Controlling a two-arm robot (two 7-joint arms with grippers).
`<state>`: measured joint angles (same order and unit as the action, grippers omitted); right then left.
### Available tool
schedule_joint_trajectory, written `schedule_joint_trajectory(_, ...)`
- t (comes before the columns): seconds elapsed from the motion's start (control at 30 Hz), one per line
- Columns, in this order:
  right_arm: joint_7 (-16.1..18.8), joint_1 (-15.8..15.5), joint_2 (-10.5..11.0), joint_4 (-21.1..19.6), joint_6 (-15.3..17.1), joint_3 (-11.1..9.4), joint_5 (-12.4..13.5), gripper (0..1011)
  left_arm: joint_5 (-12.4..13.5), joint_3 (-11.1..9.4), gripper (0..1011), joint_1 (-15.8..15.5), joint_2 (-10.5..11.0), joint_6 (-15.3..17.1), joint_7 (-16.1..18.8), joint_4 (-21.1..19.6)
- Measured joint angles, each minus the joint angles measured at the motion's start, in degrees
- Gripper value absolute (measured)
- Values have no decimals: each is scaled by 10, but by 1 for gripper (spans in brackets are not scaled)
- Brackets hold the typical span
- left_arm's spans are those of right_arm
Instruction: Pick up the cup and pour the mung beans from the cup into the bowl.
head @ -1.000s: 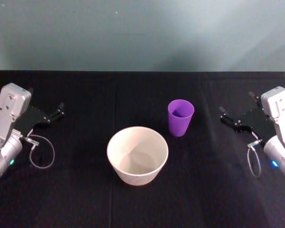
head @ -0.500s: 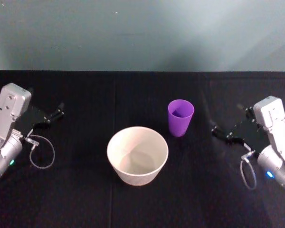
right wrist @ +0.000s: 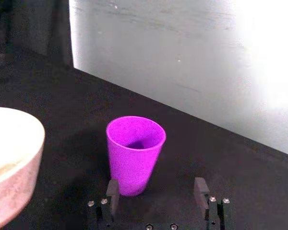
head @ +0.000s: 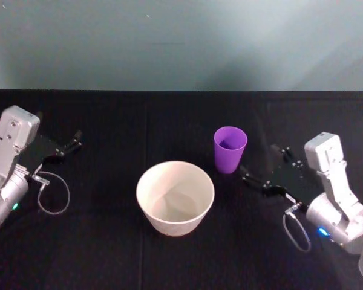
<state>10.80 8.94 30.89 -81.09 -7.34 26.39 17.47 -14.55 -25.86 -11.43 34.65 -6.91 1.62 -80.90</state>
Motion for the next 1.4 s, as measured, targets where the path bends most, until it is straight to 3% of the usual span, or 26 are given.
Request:
schedule_joint_trajectory(0.6,70,63,-78,95,-16,-4,22,1003,0,0,1000,0,0,0,0,0)
schedule_joint_trajectory(1.17,99,106,-129,169,-27,-11,12,1002,0,0,1000,0,0,0,0,0)
schedule_joint_trajectory(1.4,104,103,-145,178,-38,-28,20,890,0,0,1000,0,0,0,0,0)
